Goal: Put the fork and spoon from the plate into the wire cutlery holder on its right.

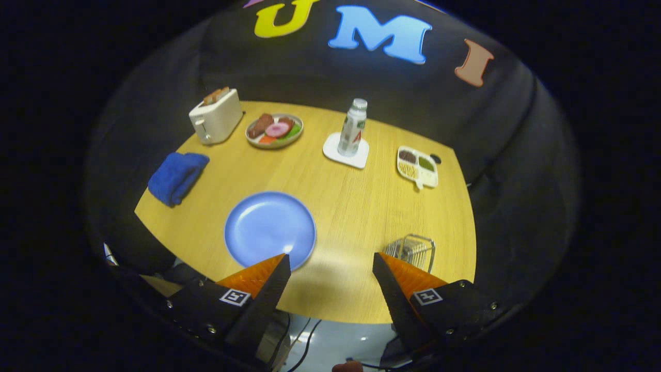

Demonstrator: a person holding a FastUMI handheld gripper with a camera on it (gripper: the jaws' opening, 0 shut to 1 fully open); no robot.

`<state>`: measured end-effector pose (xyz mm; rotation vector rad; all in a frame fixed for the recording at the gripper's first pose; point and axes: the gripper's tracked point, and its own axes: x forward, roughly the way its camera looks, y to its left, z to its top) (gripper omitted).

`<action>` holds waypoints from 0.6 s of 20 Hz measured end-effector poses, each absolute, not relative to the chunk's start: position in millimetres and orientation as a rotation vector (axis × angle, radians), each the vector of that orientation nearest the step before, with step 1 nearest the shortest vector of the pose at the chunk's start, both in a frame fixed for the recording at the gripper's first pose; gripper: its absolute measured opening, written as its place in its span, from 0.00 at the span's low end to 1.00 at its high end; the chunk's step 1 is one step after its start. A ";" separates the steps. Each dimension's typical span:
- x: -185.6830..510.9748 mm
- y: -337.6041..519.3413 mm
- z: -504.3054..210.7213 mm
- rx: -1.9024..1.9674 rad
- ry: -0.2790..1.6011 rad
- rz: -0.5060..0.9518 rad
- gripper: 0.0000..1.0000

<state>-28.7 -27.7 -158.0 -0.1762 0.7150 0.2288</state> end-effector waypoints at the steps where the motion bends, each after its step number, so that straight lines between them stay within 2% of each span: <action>1: -28.3 -14.2 -153.3 -0.148 0.654 0.233 0.98; 6: -9.9 14.6 -95.6 -0.033 0.316 0.199 0.97; 9: -7.3 27.8 -76.8 0.017 0.231 0.214 0.97; 12: -0.4 21.3 -53.7 0.000 0.117 0.169 0.97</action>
